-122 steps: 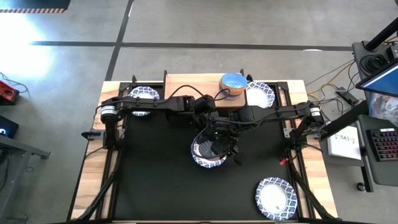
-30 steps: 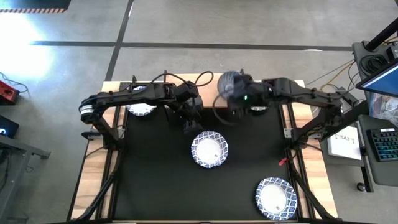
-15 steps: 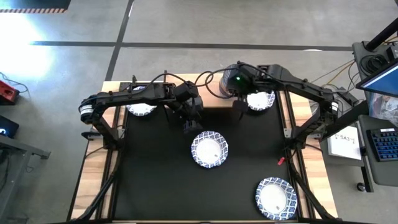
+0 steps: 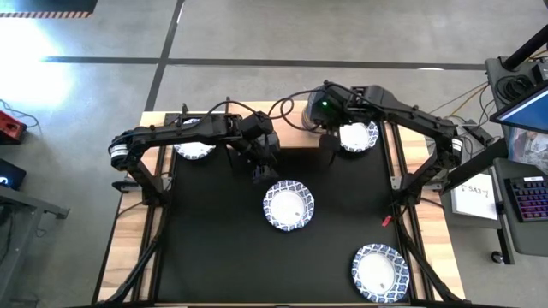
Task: Place and stack bowls onto a shelf
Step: Stack the dark blue bowl on top of the light blue bowl on the shelf
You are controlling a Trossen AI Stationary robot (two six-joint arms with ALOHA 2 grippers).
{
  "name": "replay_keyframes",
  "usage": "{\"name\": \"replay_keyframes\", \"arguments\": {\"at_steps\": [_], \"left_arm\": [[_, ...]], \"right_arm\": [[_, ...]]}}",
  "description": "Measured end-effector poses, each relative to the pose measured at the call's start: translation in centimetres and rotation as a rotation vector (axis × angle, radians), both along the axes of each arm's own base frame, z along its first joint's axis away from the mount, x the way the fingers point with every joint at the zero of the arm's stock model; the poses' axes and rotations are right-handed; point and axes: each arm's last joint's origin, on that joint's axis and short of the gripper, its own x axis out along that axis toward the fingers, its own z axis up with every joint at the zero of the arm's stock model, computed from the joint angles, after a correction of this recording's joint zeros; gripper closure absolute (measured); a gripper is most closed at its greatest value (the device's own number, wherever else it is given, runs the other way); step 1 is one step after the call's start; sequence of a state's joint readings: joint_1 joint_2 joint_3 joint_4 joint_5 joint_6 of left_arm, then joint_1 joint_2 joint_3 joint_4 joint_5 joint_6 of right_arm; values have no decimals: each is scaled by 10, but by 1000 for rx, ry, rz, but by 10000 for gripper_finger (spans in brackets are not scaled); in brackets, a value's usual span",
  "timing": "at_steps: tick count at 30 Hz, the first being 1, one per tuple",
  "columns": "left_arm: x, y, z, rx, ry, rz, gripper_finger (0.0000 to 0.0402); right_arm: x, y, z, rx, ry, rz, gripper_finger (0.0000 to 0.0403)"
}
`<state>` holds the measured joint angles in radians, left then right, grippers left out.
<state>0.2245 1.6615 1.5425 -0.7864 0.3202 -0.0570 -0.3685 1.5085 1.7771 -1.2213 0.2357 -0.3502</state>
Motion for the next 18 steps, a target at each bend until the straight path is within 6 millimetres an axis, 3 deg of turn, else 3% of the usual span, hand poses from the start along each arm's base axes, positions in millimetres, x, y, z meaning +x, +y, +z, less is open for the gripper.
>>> {"name": "replay_keyframes", "arguments": {"at_steps": [9,18], "left_arm": [[0,0,0,0,0,0,159],[0,0,0,-2,1,2,159]], "right_arm": [[1,-1,0,90,-44,36,353],[4,-7,1,-4,-47,19,308]]}}
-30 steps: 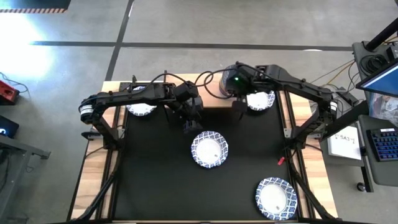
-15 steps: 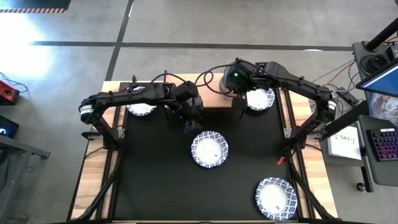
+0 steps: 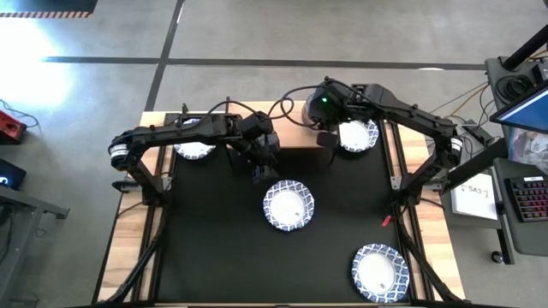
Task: Place and stack bowls onto a shelf
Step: Stack the dark blue bowl on top of the light blue bowl on the shelf, then put the white and blue bowl on the shelf
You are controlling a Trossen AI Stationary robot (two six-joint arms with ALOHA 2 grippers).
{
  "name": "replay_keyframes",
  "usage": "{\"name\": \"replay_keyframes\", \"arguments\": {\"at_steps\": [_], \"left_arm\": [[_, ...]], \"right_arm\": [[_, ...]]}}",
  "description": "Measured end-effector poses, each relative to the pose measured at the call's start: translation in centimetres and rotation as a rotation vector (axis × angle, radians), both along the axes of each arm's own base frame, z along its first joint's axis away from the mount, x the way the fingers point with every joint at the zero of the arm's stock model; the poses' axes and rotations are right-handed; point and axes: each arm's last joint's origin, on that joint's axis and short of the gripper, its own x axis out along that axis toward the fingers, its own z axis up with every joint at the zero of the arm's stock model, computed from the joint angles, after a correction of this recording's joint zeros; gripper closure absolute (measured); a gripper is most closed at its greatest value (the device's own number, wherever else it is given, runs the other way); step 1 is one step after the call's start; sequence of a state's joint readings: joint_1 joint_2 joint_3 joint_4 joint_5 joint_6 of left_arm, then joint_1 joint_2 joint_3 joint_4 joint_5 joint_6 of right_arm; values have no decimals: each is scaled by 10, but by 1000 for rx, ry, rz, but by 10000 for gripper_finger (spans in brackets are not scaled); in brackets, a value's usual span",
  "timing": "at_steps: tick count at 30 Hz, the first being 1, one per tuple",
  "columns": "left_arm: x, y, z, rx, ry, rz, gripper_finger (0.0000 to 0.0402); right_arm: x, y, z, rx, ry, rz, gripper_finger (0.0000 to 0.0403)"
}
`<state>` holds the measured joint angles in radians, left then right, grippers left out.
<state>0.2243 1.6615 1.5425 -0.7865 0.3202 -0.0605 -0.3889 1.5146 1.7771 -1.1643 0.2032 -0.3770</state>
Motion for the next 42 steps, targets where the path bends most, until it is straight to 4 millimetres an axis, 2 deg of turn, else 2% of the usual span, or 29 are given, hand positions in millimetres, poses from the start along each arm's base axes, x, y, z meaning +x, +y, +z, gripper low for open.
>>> {"name": "replay_keyframes", "arguments": {"at_steps": [11,23,28,35,42], "left_arm": [[0,0,0,0,0,0,159],[-4,-1,-3,-13,48,3,159],[-23,-1,-14,1,289,52,159],[-58,2,-31,203,697,320,159],[-94,-6,-46,166,791,425,159]], "right_arm": [[-2,1,4,2,1,-18,298],[-16,6,45,-4,-99,-58,301],[-21,9,57,9,-139,-80,310],[-26,12,58,33,-110,-94,316],[-31,15,61,35,-121,-99,307]]}}
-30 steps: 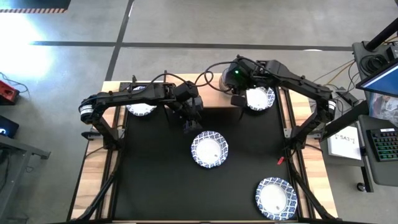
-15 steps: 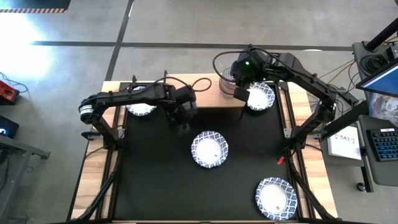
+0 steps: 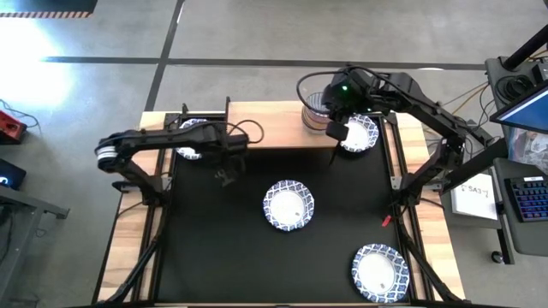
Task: Place and stack bowls onto a shelf
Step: Put the white and blue bowl on the shelf
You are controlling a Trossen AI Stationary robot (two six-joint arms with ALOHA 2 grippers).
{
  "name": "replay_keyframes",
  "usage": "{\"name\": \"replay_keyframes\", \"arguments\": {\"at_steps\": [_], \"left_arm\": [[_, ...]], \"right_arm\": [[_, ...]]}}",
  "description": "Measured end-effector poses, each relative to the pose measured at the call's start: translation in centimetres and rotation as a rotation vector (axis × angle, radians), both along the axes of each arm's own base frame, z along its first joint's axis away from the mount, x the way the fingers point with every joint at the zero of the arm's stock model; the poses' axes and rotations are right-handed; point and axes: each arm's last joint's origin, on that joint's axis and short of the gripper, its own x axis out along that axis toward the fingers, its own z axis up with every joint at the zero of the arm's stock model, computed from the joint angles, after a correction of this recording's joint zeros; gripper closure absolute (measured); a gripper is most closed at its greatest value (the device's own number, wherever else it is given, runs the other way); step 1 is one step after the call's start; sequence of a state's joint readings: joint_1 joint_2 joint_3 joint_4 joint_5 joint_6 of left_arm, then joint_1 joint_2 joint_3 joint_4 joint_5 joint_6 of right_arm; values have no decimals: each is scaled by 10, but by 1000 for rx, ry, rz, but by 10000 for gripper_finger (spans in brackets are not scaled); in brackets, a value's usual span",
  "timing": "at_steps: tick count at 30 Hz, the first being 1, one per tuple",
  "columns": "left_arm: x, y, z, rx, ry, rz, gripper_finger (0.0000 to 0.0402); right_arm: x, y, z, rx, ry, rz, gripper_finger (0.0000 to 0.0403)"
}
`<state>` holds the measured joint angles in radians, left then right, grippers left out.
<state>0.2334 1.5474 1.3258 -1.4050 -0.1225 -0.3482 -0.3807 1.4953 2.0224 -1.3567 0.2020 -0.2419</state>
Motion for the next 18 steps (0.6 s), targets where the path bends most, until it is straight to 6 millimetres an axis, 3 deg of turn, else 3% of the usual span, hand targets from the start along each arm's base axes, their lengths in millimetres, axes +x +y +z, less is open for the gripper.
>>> {"name": "replay_keyframes", "arguments": {"at_steps": [11,18], "left_arm": [[-72,-11,-17,166,-174,404,159],[-95,-3,-26,263,-220,647,159]], "right_arm": [[-14,6,11,-12,-44,-2,300],[-15,8,12,28,-69,16,308]]}}
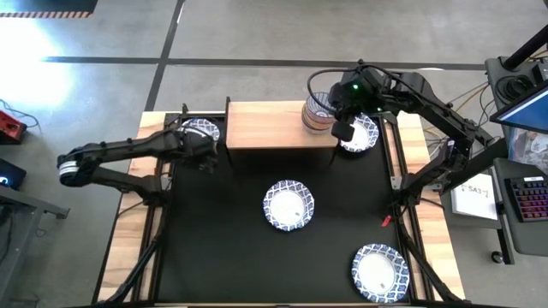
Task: Place and stack bowls onto a shelf
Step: Put the white and blue bowl on the shelf
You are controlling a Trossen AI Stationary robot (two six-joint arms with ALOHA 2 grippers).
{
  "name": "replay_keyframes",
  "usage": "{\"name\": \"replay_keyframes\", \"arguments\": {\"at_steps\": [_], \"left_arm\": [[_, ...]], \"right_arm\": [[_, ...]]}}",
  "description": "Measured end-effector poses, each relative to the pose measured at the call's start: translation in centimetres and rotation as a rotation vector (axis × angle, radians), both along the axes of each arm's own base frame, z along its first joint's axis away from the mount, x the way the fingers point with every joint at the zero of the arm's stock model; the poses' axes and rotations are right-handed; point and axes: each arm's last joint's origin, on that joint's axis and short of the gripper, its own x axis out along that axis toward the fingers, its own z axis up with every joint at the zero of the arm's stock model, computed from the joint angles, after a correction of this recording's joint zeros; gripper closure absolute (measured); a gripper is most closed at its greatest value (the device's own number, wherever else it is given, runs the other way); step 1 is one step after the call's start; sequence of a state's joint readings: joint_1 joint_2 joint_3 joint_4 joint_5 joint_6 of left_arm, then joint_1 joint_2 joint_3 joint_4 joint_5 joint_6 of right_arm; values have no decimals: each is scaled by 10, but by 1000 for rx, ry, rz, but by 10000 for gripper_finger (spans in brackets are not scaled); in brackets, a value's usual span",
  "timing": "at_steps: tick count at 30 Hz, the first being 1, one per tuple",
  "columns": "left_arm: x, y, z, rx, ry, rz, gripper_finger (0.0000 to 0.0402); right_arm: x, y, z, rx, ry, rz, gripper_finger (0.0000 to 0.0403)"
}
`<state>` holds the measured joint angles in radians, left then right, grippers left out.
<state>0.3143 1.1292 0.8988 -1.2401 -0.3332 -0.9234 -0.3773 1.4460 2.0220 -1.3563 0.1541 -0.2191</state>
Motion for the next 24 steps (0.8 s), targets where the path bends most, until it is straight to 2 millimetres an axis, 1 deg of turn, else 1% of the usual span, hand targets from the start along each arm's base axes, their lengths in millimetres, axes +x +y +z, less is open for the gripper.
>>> {"name": "replay_keyframes", "arguments": {"at_steps": [4,6,9,12,14,16,18,24], "left_arm": [[2,9,-3,16,-7,20,159],[5,17,-2,77,-13,45,159],[6,37,0,168,-39,131,159],[7,62,0,225,-114,213,159],[8,79,-1,245,-156,228,159],[6,97,-6,215,-182,234,159],[-1,112,-12,163,-172,255,159],[-25,149,-29,63,-57,344,159]], "right_arm": [[1,2,0,0,-3,15,309],[2,1,1,-9,-8,21,309],[2,1,1,-7,-12,16,309],[2,1,1,-7,-12,15,309],[2,1,1,-3,-14,11,309],[2,1,1,-3,-14,8,309],[2,1,1,-4,-13,0,310],[1,1,0,-3,0,4,310]]}}
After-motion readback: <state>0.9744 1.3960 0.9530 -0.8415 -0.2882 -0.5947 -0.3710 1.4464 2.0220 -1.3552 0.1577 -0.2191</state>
